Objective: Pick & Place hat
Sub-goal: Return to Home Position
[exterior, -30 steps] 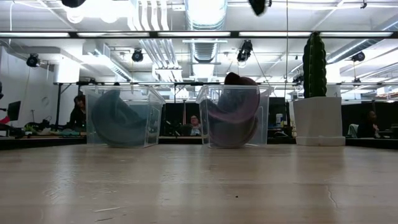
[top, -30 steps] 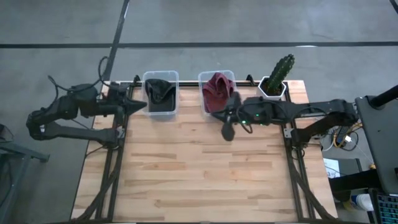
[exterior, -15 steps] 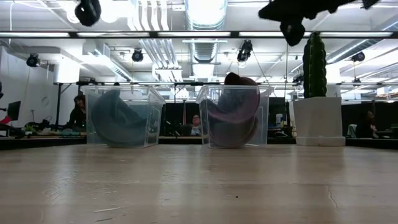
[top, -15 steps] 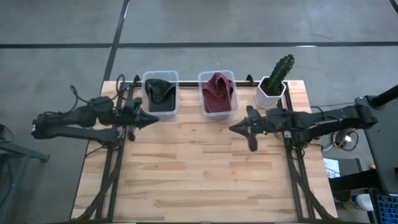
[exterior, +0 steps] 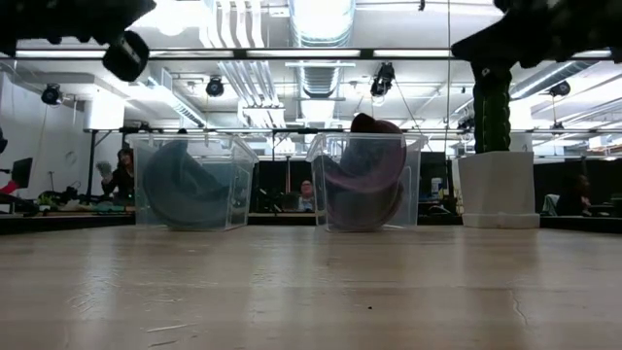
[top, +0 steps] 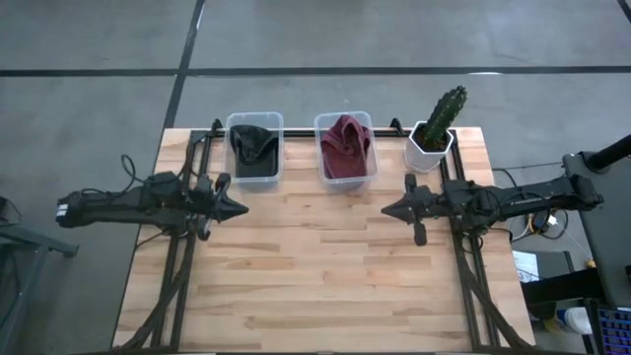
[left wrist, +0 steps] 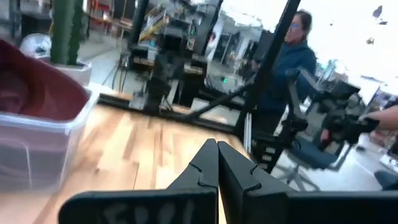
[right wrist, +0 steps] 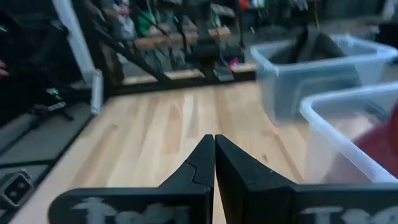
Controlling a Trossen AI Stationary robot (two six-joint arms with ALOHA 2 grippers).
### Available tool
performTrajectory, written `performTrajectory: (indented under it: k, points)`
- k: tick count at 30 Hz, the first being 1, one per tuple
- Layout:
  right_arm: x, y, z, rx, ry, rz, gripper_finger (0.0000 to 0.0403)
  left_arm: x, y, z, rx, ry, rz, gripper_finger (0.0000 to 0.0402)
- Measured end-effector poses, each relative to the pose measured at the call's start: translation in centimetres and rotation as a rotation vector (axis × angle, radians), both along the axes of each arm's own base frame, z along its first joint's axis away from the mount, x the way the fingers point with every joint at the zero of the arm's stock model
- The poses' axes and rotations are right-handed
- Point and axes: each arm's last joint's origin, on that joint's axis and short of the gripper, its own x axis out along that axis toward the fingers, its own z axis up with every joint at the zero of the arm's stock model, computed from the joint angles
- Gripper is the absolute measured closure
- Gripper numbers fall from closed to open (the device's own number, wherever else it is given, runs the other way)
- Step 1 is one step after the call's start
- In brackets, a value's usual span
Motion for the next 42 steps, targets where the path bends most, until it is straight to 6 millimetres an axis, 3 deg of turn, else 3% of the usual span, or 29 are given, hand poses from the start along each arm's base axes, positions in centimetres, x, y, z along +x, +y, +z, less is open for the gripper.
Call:
performTrajectory:
  k: [7, 16, 24, 28, 42]
  points:
    - [-1.2, 0.3, -2.9, 0.012, -0.157, 0.118, 0.0394, -0.6, 0.0, -1.9, 0.062, -0.011, 0.021, 0.0401]
    - [-2.3, 0.3, -5.1, 0.014, -0.289, 0.129, 0.0394, -0.6, 0.2, -3.5, 0.189, 0.006, 0.084, 0.0401]
    - [-2.3, 0.3, -5.2, -0.065, -0.287, 0.119, 0.0394, -0.6, 0.2, -6.4, 0.182, -0.040, 0.089, 0.0401]
    - [-2.3, 0.2, -5.2, -0.015, -0.281, 0.113, 0.0394, -0.8, 0.2, -7.5, 0.177, -0.038, 0.094, 0.0401]
    - [-2.3, 0.2, -5.3, 0.017, -0.275, 0.113, 0.0394, -1.3, 0.2, -8.0, 0.163, -0.058, 0.094, 0.0401]
